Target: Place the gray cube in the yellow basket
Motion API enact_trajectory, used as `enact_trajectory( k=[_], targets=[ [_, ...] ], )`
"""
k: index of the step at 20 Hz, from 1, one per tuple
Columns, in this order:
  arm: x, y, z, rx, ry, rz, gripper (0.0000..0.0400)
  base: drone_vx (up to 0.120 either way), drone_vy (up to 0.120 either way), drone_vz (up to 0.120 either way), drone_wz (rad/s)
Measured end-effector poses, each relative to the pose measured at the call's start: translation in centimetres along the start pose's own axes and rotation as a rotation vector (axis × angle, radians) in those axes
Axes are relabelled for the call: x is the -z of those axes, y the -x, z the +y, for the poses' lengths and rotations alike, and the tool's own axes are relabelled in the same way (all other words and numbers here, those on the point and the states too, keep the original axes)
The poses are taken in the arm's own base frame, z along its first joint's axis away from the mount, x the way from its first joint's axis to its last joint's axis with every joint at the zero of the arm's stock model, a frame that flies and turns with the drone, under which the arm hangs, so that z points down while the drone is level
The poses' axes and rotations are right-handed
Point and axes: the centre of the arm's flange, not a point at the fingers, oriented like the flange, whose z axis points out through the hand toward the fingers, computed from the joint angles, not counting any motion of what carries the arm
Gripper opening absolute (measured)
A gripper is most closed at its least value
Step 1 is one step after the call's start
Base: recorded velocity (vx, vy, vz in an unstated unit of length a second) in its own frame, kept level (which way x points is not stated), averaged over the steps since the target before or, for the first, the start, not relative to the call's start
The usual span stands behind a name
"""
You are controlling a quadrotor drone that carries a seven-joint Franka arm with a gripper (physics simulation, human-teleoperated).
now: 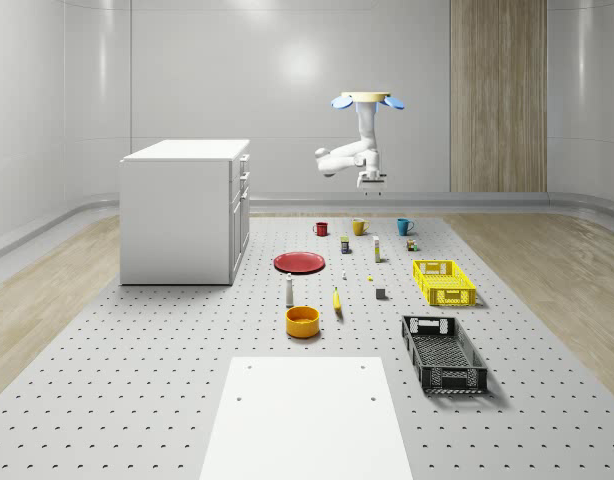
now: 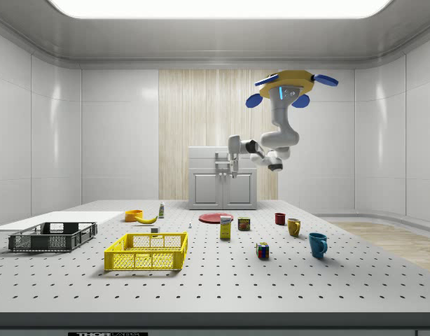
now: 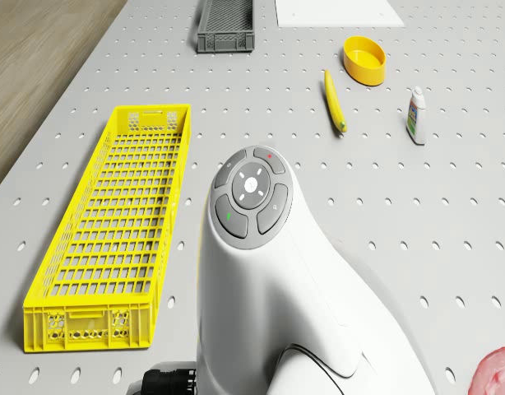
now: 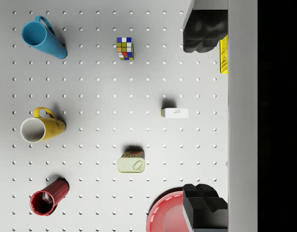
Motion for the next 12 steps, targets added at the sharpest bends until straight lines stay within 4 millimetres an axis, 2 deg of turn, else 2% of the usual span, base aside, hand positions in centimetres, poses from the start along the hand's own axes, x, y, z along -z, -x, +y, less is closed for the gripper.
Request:
enact_trajectory(
  k=[6,8,12],
  targets=[
    [0.00,0.00,0.00,0.000,0.000,0.000,0.0400,0.120,0.000,-0.120,0.000],
    [0.00,0.00,0.00,0.000,0.000,0.000,0.0400,0.120,0.000,-0.020,0.000],
    [0.00,0.00,0.00,0.000,0.000,0.000,0.0400,0.120,0.000,-0.110,0.000]
  ],
)
